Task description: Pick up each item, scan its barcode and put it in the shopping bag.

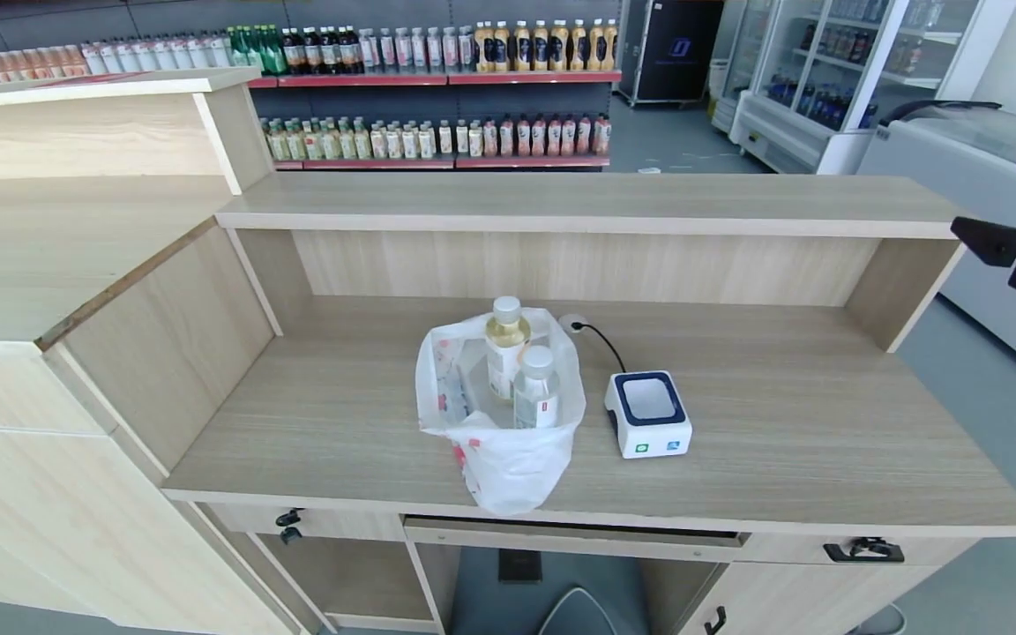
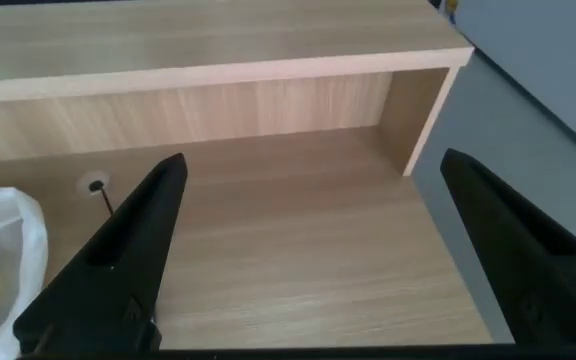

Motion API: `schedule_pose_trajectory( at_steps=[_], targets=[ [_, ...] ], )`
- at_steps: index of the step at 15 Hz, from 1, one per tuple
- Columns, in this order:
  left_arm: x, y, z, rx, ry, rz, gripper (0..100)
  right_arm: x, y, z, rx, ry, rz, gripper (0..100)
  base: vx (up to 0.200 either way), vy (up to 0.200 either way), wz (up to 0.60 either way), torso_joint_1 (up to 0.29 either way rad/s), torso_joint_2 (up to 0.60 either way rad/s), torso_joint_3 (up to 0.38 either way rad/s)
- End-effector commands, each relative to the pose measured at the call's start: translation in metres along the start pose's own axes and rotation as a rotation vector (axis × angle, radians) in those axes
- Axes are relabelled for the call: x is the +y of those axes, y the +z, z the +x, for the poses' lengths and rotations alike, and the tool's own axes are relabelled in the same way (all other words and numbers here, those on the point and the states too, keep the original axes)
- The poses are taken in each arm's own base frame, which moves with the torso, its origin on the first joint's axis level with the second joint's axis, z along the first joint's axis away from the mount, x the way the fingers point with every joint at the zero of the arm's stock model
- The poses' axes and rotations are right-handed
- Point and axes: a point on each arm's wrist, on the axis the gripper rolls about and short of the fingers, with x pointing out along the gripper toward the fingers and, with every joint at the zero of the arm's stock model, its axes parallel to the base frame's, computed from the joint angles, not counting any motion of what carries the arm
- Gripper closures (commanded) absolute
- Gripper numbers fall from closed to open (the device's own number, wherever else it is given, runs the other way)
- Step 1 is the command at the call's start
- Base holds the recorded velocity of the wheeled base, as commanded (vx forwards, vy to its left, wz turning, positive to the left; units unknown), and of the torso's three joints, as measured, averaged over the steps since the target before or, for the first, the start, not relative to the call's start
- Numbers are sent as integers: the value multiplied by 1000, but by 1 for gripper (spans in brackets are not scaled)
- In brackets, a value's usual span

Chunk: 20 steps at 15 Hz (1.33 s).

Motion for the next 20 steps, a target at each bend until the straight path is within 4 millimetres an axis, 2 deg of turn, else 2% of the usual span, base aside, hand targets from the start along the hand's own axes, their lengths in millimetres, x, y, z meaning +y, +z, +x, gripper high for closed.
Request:
schedule_pose_trajectory(
  at_steps=[1,2,3,5,9,12,14,20],
  targets=[
    [0,0,0,0,0,0,0,-8,-42,-63,-12,-12,14,0,0,0,0,0,0,0],
    [0,0,0,0,0,0,0,-9,-55,-82,0,-10,11,0,0,0,0,0,0,0],
    [0,0,0,0,0,0,0,-10,-83,-124,8,16,9,0,0,0,0,0,0,0],
    [0,0,0,0,0,0,0,-12,-119,-169,4,56,10,0,0,0,0,0,0,0],
    [0,0,0,0,0,0,0,-19,-155,-219,9,90,17,0,0,0,0,0,0,0],
    [0,0,0,0,0,0,0,-22,-182,-242,22,105,15,0,0,0,0,0,0,0],
    [0,0,0,0,0,0,0,-21,-185,-247,-13,160,28,0,0,0,0,0,0,0],
    [0,0,0,0,0,0,0,-21,-189,-247,21,159,55,0,0,0,0,0,0,0]
  ],
)
